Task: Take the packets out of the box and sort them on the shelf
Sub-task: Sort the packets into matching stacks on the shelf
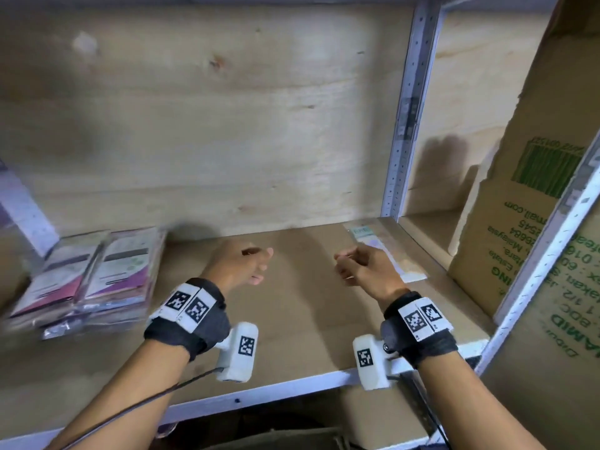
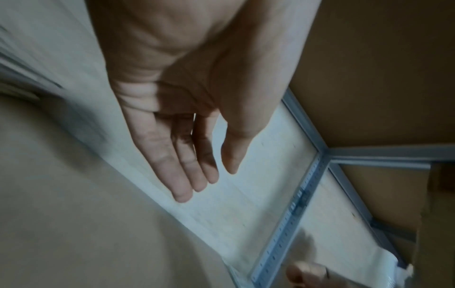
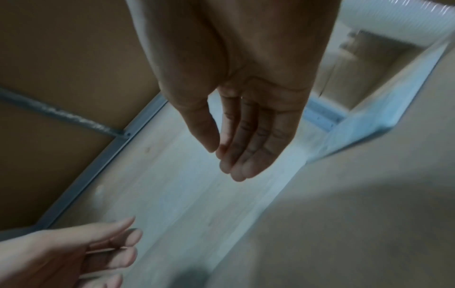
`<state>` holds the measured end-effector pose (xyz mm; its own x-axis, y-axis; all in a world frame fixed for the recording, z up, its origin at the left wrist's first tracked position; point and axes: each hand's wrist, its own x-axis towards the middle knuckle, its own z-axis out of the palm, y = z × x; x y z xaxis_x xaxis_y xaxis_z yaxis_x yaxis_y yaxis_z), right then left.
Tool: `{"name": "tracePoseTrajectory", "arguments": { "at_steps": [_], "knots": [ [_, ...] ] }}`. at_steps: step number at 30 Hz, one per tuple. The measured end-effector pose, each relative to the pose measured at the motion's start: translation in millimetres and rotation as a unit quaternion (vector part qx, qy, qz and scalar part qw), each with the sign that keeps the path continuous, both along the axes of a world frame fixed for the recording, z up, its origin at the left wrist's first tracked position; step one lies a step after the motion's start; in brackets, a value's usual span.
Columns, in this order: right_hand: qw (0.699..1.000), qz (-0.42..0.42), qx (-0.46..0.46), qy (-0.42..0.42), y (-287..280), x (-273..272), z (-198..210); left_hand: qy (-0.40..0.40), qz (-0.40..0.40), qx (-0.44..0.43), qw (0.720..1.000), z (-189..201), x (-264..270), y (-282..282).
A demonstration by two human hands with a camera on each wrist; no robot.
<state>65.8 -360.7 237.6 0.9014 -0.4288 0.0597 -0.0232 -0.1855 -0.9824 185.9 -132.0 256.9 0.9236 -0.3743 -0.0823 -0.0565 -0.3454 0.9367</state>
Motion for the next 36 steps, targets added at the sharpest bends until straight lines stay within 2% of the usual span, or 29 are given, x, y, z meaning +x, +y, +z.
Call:
{"name": "tracePoseTrajectory", "arguments": {
  "at_steps": [5, 8, 13, 19, 22, 28, 36],
  "knots": [
    [0.994, 0.105, 0.023, 0.02, 78, 19, -3, -0.042, 0.092, -0.01, 0.995, 4, -6, 95],
    [0.989, 0.139, 0.035, 0.036, 119, 38, 0, -0.055, 0.137, -0.01, 0.989, 4, -7, 136],
    [0.979, 0.194, 0.021, 0.066, 188, 83, 12, -0.068, 0.17, 0.024, 0.983, 6, 0, 191],
    [0.972, 0.213, 0.012, 0.1, 269, 142, 17, -0.067, 0.222, -0.004, 0.973, 18, 9, 241],
    [0.969, 0.209, -0.022, 0.129, 298, 168, 13, -0.059, 0.235, -0.023, 0.97, 19, 11, 253],
    [0.963, 0.178, -0.103, 0.173, 314, 196, -7, -0.06, 0.244, -0.027, 0.967, 23, 9, 262],
    [0.948, 0.229, -0.13, 0.177, 284, 186, -16, -0.041, 0.253, 0.006, 0.966, 21, 5, 263]
  ]
}}
